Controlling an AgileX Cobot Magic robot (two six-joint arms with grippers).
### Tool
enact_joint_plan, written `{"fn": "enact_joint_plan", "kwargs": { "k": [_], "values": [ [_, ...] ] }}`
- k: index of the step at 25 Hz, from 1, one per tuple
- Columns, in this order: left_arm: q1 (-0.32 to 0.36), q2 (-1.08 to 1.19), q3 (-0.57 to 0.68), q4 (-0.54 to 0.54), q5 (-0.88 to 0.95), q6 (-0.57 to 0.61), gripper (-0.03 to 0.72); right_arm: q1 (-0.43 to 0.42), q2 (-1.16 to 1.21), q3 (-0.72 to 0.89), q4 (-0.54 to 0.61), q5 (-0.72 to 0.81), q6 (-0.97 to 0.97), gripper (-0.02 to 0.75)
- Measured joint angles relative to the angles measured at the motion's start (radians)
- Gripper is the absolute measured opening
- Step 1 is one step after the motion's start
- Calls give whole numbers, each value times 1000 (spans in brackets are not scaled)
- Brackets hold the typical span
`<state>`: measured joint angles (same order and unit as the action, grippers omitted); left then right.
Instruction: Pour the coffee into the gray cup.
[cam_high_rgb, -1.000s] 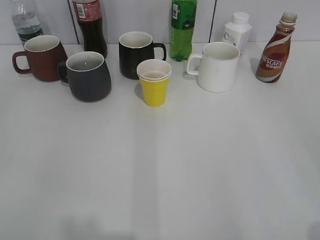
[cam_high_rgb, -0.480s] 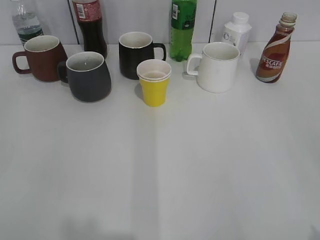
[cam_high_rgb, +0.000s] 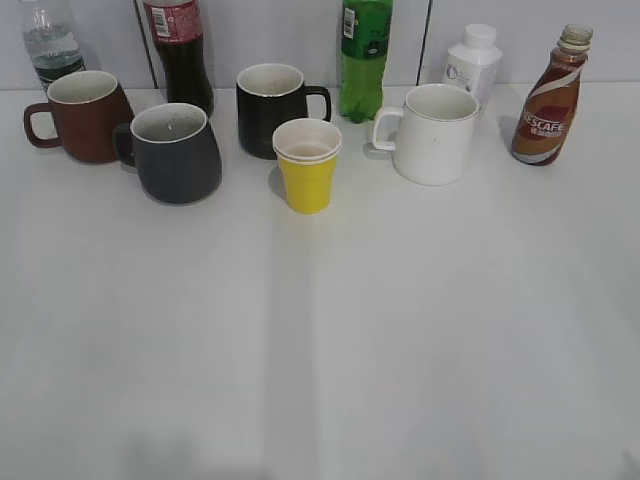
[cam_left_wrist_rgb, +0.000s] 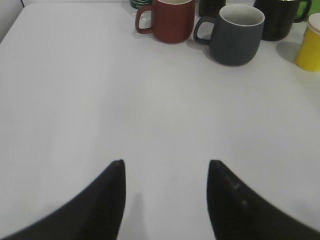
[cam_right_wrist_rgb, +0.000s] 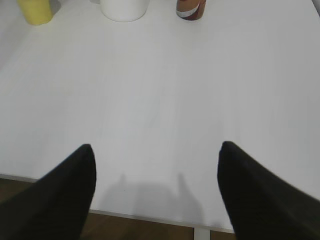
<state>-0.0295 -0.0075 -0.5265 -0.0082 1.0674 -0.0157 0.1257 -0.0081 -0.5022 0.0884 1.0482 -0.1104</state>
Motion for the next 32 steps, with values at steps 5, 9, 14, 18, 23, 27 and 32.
{"fn": "enact_joint_plan", "kwargs": {
  "k": [5, 9, 14, 18, 23, 27, 32],
  "values": [
    [0, 0, 0, 0, 0, 0, 397, 0, 0, 0, 0, 0, 0, 590],
    [0, 0, 0, 0, 0, 0, 392, 0, 0, 0, 0, 0, 0, 590],
    [0, 0, 0, 0, 0, 0, 364, 0, 0, 0, 0, 0, 0, 590],
    [0, 0, 0, 0, 0, 0, 334, 0, 0, 0, 0, 0, 0, 590],
    [0, 0, 0, 0, 0, 0, 290, 0, 0, 0, 0, 0, 0, 590],
    [0, 0, 0, 0, 0, 0, 279, 0, 0, 0, 0, 0, 0, 589],
    [0, 0, 0, 0, 0, 0, 270, 0, 0, 0, 0, 0, 0, 589]
  ]
}}
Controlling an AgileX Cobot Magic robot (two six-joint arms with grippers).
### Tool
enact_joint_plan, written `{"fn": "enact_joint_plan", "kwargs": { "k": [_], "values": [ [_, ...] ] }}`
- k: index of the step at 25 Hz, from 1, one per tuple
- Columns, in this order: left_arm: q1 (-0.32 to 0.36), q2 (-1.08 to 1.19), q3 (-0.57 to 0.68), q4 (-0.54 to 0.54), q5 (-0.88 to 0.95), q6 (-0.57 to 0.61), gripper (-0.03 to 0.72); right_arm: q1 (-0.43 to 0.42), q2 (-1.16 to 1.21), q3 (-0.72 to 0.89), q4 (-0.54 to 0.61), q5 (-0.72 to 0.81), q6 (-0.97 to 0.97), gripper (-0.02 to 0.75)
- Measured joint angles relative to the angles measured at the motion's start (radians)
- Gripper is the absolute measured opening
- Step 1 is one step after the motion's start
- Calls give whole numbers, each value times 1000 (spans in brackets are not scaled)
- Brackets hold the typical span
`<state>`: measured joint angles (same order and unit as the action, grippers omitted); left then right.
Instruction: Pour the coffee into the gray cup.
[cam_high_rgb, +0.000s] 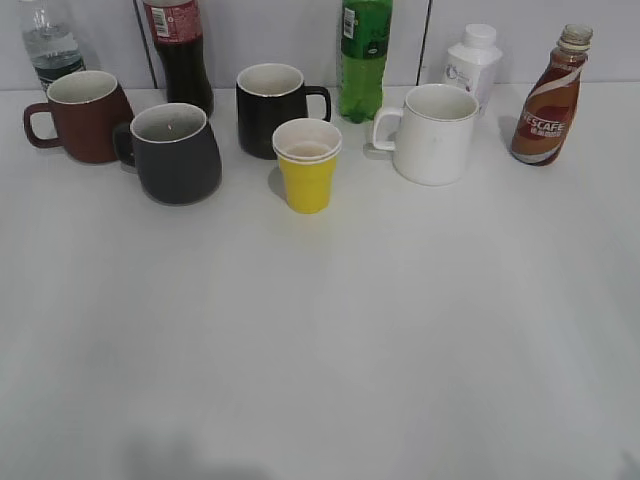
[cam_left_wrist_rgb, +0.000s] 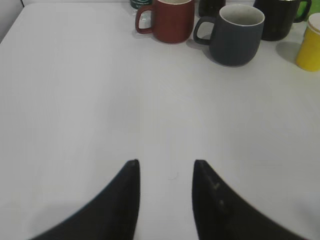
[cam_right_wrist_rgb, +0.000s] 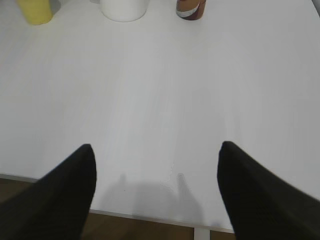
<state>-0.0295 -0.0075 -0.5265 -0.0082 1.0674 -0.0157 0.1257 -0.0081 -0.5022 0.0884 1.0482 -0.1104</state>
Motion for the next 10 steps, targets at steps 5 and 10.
{"fn": "enact_joint_plan", "kwargs": {
  "k": [5, 10],
  "values": [
    [0, 0, 0, 0, 0, 0, 255, 0, 0, 0, 0, 0, 0, 589],
    [0, 0, 0, 0, 0, 0, 246, 0, 0, 0, 0, 0, 0, 589]
  ]
}}
